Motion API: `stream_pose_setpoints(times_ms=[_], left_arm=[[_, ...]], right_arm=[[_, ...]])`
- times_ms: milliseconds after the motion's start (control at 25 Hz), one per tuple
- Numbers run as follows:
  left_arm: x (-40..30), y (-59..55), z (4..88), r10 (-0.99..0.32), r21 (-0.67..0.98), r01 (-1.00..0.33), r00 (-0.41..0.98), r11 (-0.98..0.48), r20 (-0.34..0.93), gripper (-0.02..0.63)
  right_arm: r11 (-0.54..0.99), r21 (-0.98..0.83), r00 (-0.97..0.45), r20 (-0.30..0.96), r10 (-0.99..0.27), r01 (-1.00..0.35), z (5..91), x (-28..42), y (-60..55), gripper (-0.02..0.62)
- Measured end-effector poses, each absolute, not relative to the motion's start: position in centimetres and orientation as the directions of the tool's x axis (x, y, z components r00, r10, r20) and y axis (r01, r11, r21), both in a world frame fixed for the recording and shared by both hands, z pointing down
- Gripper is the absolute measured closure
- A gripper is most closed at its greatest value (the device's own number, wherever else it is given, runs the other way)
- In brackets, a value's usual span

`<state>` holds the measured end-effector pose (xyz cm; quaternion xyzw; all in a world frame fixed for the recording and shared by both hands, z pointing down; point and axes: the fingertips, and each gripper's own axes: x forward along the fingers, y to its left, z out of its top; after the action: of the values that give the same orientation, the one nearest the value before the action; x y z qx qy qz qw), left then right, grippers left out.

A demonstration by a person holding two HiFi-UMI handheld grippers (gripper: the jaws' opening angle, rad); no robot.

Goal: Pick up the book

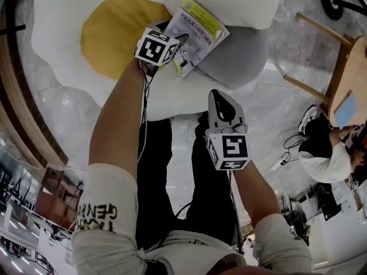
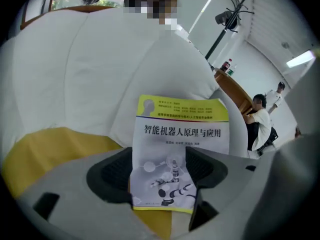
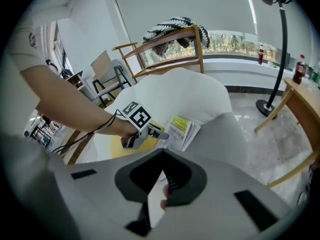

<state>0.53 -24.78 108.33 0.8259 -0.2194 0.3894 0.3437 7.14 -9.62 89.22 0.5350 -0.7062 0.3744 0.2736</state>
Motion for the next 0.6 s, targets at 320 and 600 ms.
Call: stream_pose_setpoints(times_ms=[320, 600], left_arm=[[-0.2, -25.5, 111.8, -0.017, 0.434, -0.611, 0.591, -0.662, 0.806, 0.278], [0.3, -25.4, 113.0, 0.045, 0.456, -0.548, 0.604, -0.701, 0.795, 0.279]], right_arm=[[0.135, -0.200, -0.242, 0.803, -0.545, -0.970, 91.3, 9.6, -9.3, 0.571], [0.162, -0.189, -0.246, 0.821, -0.514, -0.969, 92.3, 10.3, -7.6, 0.571]])
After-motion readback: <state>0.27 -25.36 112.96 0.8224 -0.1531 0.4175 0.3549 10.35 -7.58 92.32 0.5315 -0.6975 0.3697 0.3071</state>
